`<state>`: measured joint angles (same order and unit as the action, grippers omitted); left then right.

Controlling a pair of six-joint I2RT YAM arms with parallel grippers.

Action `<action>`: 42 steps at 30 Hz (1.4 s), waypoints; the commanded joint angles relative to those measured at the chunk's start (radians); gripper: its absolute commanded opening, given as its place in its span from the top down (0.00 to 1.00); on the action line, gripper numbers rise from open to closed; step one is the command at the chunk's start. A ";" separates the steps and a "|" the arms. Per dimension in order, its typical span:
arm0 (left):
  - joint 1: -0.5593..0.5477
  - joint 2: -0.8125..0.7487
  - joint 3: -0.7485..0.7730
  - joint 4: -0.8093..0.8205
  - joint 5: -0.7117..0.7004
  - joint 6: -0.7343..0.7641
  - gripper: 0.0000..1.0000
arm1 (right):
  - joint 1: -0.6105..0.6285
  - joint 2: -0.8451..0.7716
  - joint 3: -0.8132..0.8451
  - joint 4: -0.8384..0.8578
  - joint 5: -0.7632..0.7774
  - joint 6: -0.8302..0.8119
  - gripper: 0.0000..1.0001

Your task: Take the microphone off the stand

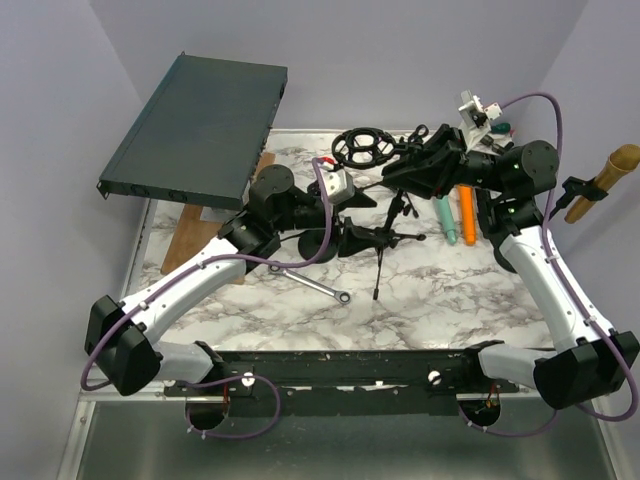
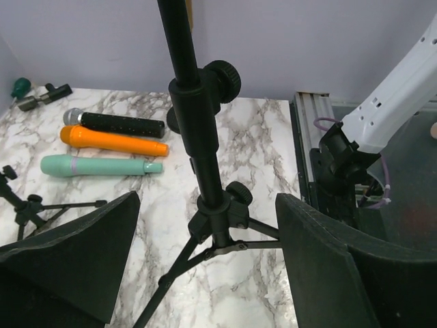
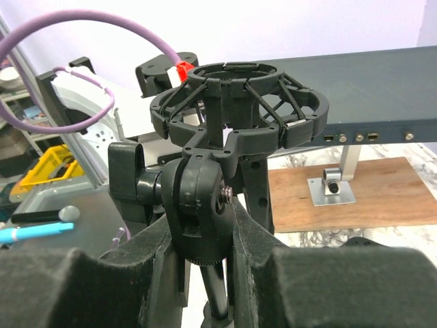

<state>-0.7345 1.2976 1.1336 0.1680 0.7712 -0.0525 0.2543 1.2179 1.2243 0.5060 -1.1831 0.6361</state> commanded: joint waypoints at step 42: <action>-0.048 0.125 -0.070 0.370 0.103 -0.353 1.00 | -0.012 -0.059 -0.195 0.435 0.103 0.301 0.95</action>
<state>-0.7792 1.4227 1.0409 0.4927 0.8314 -0.3702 0.2474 1.1984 1.0428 0.9665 -1.1217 0.9730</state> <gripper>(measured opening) 0.269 0.278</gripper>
